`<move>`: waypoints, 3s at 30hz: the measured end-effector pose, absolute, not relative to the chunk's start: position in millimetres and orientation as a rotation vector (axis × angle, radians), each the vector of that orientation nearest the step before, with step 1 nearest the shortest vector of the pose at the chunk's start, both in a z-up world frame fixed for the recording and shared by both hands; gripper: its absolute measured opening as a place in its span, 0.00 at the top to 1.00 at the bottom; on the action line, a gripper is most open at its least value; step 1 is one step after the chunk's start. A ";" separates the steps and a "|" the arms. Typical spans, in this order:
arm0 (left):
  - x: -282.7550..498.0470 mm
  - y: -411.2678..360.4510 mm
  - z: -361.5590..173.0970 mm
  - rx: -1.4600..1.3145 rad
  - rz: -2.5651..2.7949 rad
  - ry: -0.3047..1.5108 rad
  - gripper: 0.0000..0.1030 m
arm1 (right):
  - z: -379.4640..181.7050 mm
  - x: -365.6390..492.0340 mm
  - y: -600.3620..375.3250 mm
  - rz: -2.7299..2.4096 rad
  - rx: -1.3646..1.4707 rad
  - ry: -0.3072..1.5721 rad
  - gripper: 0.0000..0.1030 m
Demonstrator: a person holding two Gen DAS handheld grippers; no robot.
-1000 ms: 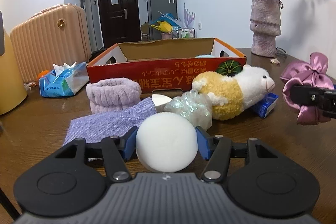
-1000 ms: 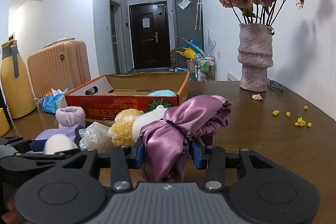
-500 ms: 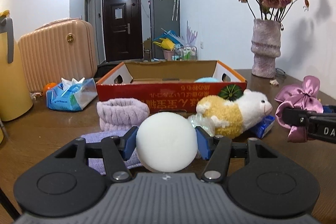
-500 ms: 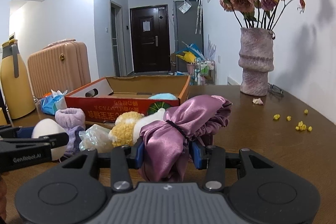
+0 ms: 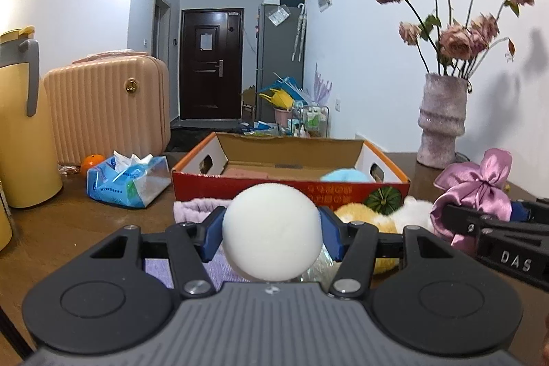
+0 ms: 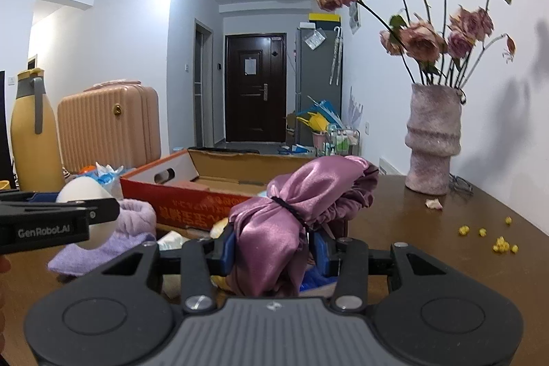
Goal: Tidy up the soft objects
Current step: 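Carry the white foam ball and pink scrunchie over the cardboard box with both tools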
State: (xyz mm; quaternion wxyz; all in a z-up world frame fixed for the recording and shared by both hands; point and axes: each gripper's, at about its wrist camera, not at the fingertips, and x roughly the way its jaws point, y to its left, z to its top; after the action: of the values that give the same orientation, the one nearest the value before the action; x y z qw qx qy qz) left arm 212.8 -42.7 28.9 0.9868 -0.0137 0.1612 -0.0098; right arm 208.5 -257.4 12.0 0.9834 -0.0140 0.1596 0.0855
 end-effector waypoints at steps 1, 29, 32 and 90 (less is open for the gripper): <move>213.6 -41.6 30.5 -0.032 -0.018 0.320 0.43 | 13.4 209.6 -254.5 0.174 -0.031 0.315 0.58; 279.0 -16.8 65.6 -0.158 0.074 0.231 0.43 | 45.8 272.8 -218.1 0.168 -0.010 0.197 0.58; 287.4 -15.9 65.6 -0.163 0.080 0.229 0.43 | 45.8 281.8 -217.9 0.163 -0.007 0.201 0.58; 429.3 -14.4 48.0 -0.122 0.124 0.311 0.43 | 24.3 432.2 -192.4 0.126 -0.036 0.391 0.58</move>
State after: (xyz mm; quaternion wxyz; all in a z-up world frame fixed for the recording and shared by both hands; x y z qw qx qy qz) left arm 429.3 -14.4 48.0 0.9841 -0.0607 0.1549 0.0616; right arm 432.2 -192.4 24.3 0.9788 -0.0178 0.1942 0.0625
